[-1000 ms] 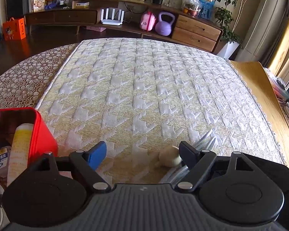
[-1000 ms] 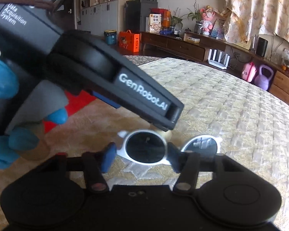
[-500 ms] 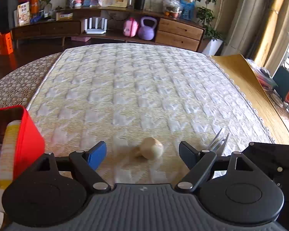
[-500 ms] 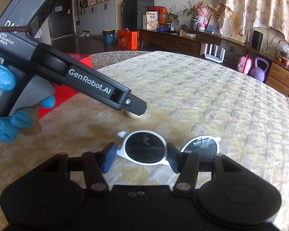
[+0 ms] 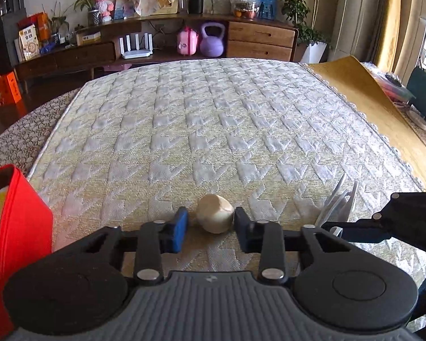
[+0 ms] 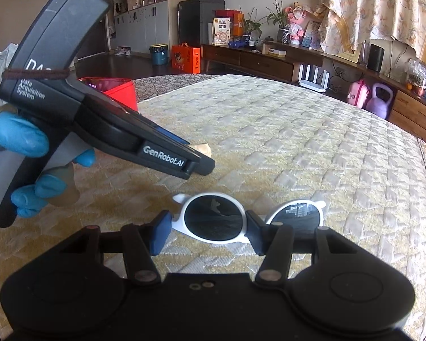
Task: Organize rigid objects
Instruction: 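Close the left tool on the round ball while the right tool grasps the white sunglasses, then carry the ball with the left tool while the right tool carries the sunglasses to the box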
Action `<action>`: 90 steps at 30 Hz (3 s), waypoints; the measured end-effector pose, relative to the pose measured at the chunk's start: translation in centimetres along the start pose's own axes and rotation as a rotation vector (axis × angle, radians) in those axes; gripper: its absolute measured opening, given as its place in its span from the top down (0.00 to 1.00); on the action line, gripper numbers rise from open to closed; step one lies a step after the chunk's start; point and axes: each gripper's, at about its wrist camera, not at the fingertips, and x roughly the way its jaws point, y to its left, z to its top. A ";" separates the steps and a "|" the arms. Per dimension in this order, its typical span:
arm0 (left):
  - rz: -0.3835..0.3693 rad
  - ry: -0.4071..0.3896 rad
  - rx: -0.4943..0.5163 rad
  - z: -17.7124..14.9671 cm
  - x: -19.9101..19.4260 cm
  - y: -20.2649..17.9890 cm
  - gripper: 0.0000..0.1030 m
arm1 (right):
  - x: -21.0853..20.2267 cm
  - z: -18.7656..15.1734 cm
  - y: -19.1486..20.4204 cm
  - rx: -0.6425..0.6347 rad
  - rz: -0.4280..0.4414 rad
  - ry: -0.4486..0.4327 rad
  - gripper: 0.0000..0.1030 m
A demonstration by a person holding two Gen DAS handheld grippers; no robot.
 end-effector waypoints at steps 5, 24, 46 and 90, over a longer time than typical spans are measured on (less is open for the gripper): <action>0.015 -0.009 0.013 0.0 -0.3 -0.7 0.71 | -0.2 0.0 0.2 0.008 -0.005 0.003 0.46; -0.021 -0.029 -0.034 -0.8 -5.6 0.3 0.74 | -4.0 1.2 2.1 0.029 -0.026 -0.012 0.46; 0.072 -0.109 -0.170 -3.3 -17.5 9.2 0.74 | -6.8 8.1 11.5 -0.114 0.074 -0.082 0.46; 0.205 -0.051 -0.289 -5.0 -12.5 24.9 0.74 | 7.7 13.5 20.3 -0.272 0.321 0.044 0.46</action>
